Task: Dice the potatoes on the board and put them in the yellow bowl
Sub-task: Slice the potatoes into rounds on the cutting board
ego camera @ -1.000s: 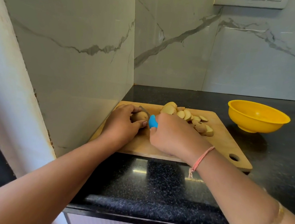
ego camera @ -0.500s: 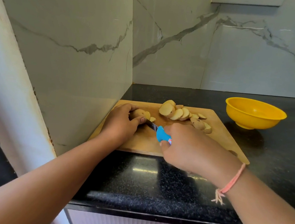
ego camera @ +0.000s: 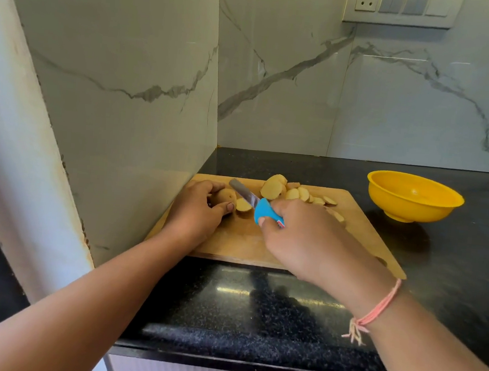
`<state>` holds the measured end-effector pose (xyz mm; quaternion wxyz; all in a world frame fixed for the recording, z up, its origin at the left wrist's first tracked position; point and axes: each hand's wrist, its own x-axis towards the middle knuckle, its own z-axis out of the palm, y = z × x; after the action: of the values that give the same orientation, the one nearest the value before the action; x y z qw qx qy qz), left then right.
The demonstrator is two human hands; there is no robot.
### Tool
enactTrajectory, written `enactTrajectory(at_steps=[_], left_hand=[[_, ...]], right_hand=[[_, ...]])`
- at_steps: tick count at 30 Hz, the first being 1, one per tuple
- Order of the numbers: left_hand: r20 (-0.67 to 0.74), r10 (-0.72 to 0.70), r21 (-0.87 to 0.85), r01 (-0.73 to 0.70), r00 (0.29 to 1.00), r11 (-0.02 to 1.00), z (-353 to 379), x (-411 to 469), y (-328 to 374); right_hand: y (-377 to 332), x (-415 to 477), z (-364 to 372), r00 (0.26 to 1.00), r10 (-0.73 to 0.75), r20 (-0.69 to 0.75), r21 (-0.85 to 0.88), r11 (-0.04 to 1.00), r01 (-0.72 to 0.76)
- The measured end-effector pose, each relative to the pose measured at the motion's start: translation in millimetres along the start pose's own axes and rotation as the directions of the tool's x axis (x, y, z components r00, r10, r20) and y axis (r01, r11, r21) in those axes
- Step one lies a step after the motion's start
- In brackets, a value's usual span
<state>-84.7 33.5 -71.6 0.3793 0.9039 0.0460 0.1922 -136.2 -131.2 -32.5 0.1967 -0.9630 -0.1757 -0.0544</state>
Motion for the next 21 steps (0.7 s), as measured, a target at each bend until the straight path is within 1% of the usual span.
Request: enactTrajectory(at_steps=[5,12,14,18,21], left_hand=[[-0.018,-0.005,-0.014,0.005,1.000,1.000,-1,2,-2],[-0.046,0.002,-0.017,-0.003,0.999,1.000,-2,2,-2],[-0.050,0.008,-0.017,-0.009,0.999,1.000,-2,2,-3],[-0.048,0.013,-0.015,-0.014,0.999,1.000,-1,4,-5],[-0.054,0.018,-0.021,-0.019,0.998,1.000,1,3,-6]], right_hand=[[-9,-1,3,1.000,-0.010,0.015,-0.044,0.999,0.011],[-35,8,-14,0.992,-0.012,0.126,-0.144,0.989,0.030],[-40,16,-22,0.988,-0.006,0.155,-0.140,0.990,0.028],[-46,38,-32,0.969,0.057,0.240,-0.114,0.993,-0.030],[-49,52,-27,0.960,0.061,0.274,-0.119,0.993,-0.029]])
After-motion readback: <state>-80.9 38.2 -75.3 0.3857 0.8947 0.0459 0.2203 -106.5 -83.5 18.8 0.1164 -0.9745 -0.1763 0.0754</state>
